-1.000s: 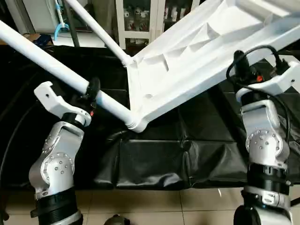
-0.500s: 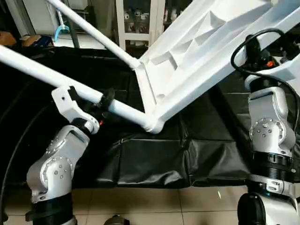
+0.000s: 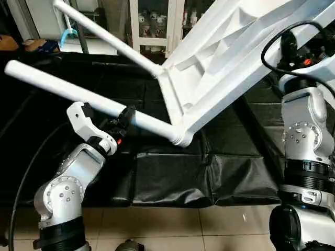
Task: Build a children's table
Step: Flip table
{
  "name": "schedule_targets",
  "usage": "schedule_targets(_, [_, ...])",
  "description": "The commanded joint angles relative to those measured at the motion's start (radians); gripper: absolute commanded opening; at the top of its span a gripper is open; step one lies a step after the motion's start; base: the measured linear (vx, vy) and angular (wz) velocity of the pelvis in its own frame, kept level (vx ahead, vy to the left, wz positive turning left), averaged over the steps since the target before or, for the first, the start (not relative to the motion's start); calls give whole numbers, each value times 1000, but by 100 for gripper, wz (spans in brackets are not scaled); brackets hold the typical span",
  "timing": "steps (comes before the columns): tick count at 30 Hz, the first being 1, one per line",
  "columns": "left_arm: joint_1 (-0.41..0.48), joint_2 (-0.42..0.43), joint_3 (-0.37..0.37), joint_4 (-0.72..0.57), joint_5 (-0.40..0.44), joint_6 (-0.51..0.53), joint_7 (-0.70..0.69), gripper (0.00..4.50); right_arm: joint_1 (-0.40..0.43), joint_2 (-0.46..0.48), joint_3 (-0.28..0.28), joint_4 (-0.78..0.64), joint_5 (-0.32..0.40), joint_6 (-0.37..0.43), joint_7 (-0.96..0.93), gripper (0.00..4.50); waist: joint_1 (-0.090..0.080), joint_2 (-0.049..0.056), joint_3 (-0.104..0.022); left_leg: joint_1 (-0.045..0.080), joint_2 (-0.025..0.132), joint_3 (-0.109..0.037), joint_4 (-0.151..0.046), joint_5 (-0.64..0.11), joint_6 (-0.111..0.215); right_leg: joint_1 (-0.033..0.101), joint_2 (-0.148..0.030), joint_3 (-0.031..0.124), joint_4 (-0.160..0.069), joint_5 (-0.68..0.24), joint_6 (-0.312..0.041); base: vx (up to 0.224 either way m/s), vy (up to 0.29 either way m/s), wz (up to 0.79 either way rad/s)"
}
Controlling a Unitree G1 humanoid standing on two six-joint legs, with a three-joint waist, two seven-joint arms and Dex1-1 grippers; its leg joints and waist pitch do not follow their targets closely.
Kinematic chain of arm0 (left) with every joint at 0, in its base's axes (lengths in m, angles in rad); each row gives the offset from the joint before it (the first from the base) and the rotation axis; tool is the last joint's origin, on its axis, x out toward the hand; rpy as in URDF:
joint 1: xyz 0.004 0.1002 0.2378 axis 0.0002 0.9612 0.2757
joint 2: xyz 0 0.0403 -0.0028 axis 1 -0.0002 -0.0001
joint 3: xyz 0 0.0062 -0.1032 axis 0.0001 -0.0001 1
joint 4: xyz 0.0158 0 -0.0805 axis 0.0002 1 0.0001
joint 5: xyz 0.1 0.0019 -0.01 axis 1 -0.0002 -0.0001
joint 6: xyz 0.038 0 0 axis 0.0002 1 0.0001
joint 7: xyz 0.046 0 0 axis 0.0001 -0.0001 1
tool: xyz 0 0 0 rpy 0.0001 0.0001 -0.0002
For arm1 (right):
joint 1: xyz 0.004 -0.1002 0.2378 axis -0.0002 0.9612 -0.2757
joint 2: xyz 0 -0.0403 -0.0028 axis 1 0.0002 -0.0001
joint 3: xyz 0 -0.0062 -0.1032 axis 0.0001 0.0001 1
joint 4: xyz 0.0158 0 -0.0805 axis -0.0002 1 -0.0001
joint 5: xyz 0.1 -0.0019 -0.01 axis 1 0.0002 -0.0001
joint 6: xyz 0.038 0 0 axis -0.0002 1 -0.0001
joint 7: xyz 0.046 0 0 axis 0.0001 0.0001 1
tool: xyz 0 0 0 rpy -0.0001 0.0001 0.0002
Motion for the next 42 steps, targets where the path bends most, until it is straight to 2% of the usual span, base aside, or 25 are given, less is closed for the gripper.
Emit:
schedule_targets(1, [5, 26, 44, 13, 89, -79, 37, 332, -44, -68, -87, -29, -59, -113, -54, 208, -13, -17, -75, 58, 52, -33, -78, -311, -89, -8, -29, 13, -84, -292, -40, 0, 0, 0])
schedule_targets(2, [8, 35, 29, 8, 112, -88, 33, 332, -45, -66, -86, -26, -62, -116, -57, 208, -13, -17, -75, 59, 52, -32, -78, -319, -91, -9, -29, 13, -86, -300, -38, 0, 0, 0])
schedule_targets(4, [8, 25, 36, 7, 105, -75, 54, 332, -46, -64, -87, -25, -73, -129, -69, 207, -15, -17, -76, 59, 52, -33, -79, -326, -97, -9, -30, 13, -83, -297, -37, 0, 0, 0])
schedule_targets(6, [12, 32, 29, 8, 102, -40, 72, 332, -48, -66, -88, -23, -79, -136, -75, 207, -14, -19, -76, 64, 51, -28, -75, -327, -97, -16, -26, 14, -82, -283, -40, 0, 0, 0])
schedule_targets(8, [14, 29, 31, 9, 86, -10, 96, 332, -53, -69, -88, -13, -85, -147, -84, 206, -13, -20, -79, 63, 50, -26, -72, -302, -86, -13, -27, 16, -79, -256, -46, 0, 0, 0])
schedule_targets(10, [20, 26, 29, 11, 72, -8, 98, 332, -60, -71, -90, -2, -86, -155, -85, 205, -9, -19, -88, 54, 51, -26, -65, -190, -54, -5, -23, 13, -63, -126, -62, 0, 0, 0])
schedule_targets(11, [22, 27, 24, 9, 73, -14, 91, 332, -63, -72, -89, 0, -82, -153, -81, 205, -9, -16, -89, 48, 51, -26, -65, -157, -41, -4, -21, 11, -59, -83, -72, 0, 0, 0])
schedule_targets(12, [24, 28, 18, 7, 76, -19, 86, 332, -65, -73, -89, 3, -78, -148, -77, 204, -10, -18, -88, 45, 49, -24, -63, -161, -36, -5, -20, 11, -59, -81, -73, 0, 0, 0])
schedule_targets(15, [25, 33, 0, 4, 111, -72, 64, 332, -71, -74, -77, 9, -66, -139, -60, 204, -17, -28, -83, 40, 48, -22, -64, -219, -27, -2, -27, 12, -69, -164, -69, 0, 0, 0])
schedule_targets(17, [19, 54, -17, -6, 156, -125, 43, 332, -77, -79, -63, 15, -71, -135, -49, 204, -24, -27, -82, 39, 49, -24, -66, -241, -25, -5, -27, 12, -76, -213, -55, 0, 0, 0])
schedule_targets(19, [7, 90, -47, -28, 203, -172, 3, 332, -95, -92, -44, 37, -92, -120, -44, 204, -33, -26, -81, 45, 50, -24, -66, -265, -35, -11, -25, 12, -76, -237, -50, 0, 0, 0])
schedule_targets(20, [4, 103, -59, -34, 217, -180, -9, 332, -102, -96, -38, 45, -100, -115, -42, 204, -35, -28, -80, 42, 49, -25, -66, -263, -33, -10, -25, 12, -80, -242, -49, 0, 0, 0])
schedule_targets(21, [3, 105, -60, -35, 219, -180, -11, 349, -103, -96, -37, 46, -101, -114, -42, 204, -37, -25, -81, 41, 50, -25, -66, -260, -38, -8, -26, 11, -75, -240, -50, 0, 0, 0])
schedule_targets(22, [0, 116, -71, -49, 213, -163, -24, 366, -115, -105, -18, 60, -124, -99, -39, 203, -38, -23, -81, 44, 51, -24, -66, -263, -42, -12, -25, 11, -75, -234, -55, 0, 0, 0])
schedule_targets(24, [0, 118, -73, -56, 205, -148, -23, 370, -121, -110, -7, 69, -139, -90, -38, 202, -40, -25, -79, 44, 50, -22, -66, -260, -47, -14, -24, 12, -73, -222, -72, 0, 0, 0])
schedule_targets(27, [-2, 141, -97, -57, 240, -166, -24, 393, -144, -125, 26, 89, -176, -67, -35, 201, -41, -23, -79, 47, 50, -21, -65, -276, -52, -16, -23, 12, -74, -235, -77, 0, 0, 0])
schedule_targets(28, [-3, 154, -111, -55, 271, -193, -29, 408, -153, -132, 35, 96, -194, -70, -41, 201, -43, -25, -79, 46, 50, -22, -66, -283, -52, -15, -23, 12, -75, -243, -75, 0, 0, 0])
schedule_targets(30, [-14, 183, -143, -60, 316, -231, -50, 409, -176, -145, 48, 116, -236, -90, -68, 201, -43, -22, -78, 50, 51, -21, -66, -297, -60, -19, -23, 13, -76, -255, -71, 0, 0, 0])
schedule_targets(32, [-25, 187, -147, -65, 317, -241, -60, 431, -186, -150, 57, 127, -257, -105, -79, 201, -45, -21, -78, 52, 50, -22, -67, -310, -72, -22, -22, 11, -75, -266, -71, 0, 0, 0])
schedule_targets(34, [-39, 189, -151, -67, 321, -258, -74, 434, -201, -157, 71, 147, -274, -119, -80, 201, -40, -21, -75, 60, 51, -21, -67, -351, -91, -30, -22, 13, -78, -283, -76, 0, 0, 0])
schedule_targets(37, [-39, 196, -154, -72, 330, -254, -76, 434, -228, -159, 73, 181, -264, -116, -46, 200, -40, -20, -76, 61, 51, -25, -71, -385, -109, -30, -20, 11, -75, -273, -76, 0, 0, 0])
schedule_targets(38, [-37, 199, -156, -74, 333, -253, -74, 434, -234, -162, 73, 189, -263, -116, -41, 199, -40, -24, -75, 60, 52, -25, -72, -388, -110, -30, -19, 11, -75, -268, -76, 0, 0, 0])
schedule_targets(42, [-31, 205, -162, -76, 346, -262, -73, 434, -254, -182, 73, 223, -261, -117, -10, 198, -39, -26, -75, 60, 50, -25, -71, -408, -118, -30, -21, 11, -74, -259, -79, 0, 0, 0])
